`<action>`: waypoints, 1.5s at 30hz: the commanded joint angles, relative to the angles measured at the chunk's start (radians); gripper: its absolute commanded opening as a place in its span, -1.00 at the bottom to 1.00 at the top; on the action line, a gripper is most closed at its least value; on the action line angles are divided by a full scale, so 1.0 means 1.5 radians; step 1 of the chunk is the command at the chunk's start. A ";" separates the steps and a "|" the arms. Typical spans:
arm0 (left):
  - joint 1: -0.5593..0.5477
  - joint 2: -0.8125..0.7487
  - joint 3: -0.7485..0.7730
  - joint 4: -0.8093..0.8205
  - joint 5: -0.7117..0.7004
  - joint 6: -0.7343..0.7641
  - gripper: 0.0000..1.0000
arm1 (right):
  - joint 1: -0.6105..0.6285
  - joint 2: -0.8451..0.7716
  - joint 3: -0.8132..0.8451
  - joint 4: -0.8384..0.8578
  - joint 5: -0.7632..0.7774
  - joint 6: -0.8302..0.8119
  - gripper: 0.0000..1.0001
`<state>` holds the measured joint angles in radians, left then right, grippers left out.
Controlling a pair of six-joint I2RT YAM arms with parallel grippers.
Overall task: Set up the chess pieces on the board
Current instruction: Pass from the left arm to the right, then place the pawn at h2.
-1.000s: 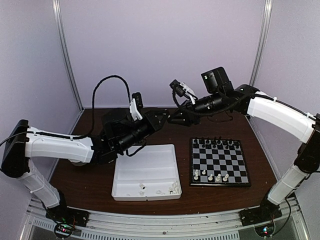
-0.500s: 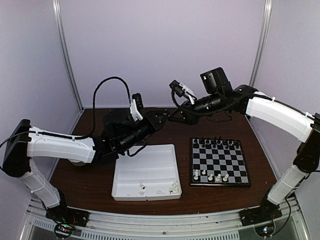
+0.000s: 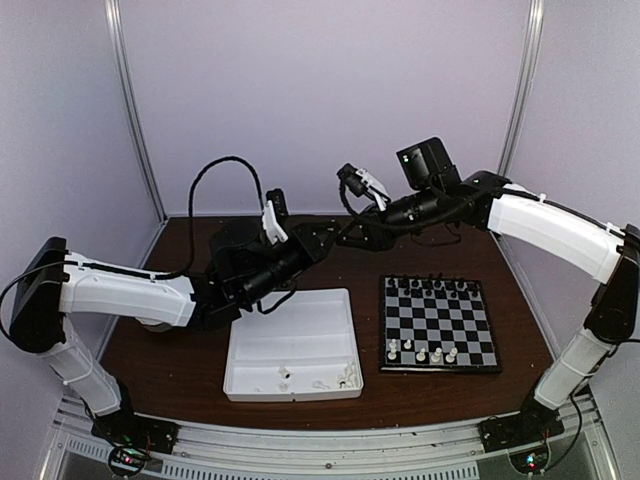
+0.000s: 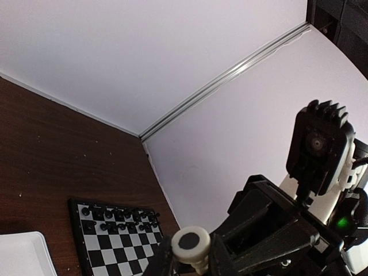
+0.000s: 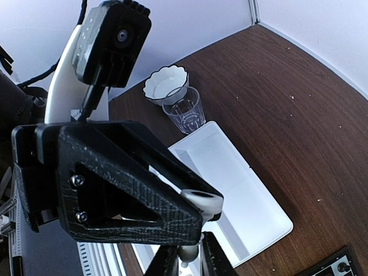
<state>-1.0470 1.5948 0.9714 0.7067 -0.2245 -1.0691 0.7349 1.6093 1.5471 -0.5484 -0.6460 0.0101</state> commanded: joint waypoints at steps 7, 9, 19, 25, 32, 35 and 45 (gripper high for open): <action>-0.009 0.013 0.013 0.030 0.017 -0.002 -0.68 | 0.003 -0.002 0.011 0.004 0.031 -0.022 -0.96; -0.008 0.005 0.014 -0.002 0.012 0.008 -0.40 | 0.000 -0.012 0.009 -0.028 0.046 -0.062 -0.99; -0.004 -0.111 -0.006 -0.152 -0.030 0.157 0.08 | -0.056 -0.129 -0.059 -0.300 0.185 -0.430 -1.00; 0.002 -0.170 -0.024 -0.228 -0.056 0.220 0.08 | -0.069 -0.187 -0.164 -0.479 0.389 -0.652 -0.99; 0.003 -0.212 -0.056 -0.256 -0.085 0.251 0.08 | -0.105 -0.210 -0.233 -0.641 0.500 -0.754 -0.98; 0.003 -0.219 -0.064 -0.260 -0.089 0.255 0.08 | -0.112 -0.195 -0.258 -0.683 0.555 -0.770 -0.96; 0.003 -0.239 -0.088 -0.272 -0.078 0.244 0.08 | -0.141 -0.065 -0.280 -0.691 0.626 -0.780 -0.92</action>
<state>-1.0477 1.2709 0.8639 0.2867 -0.3367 -0.7090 0.5316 1.4479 1.1328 -1.5719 0.2245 -1.1461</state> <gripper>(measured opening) 0.542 0.077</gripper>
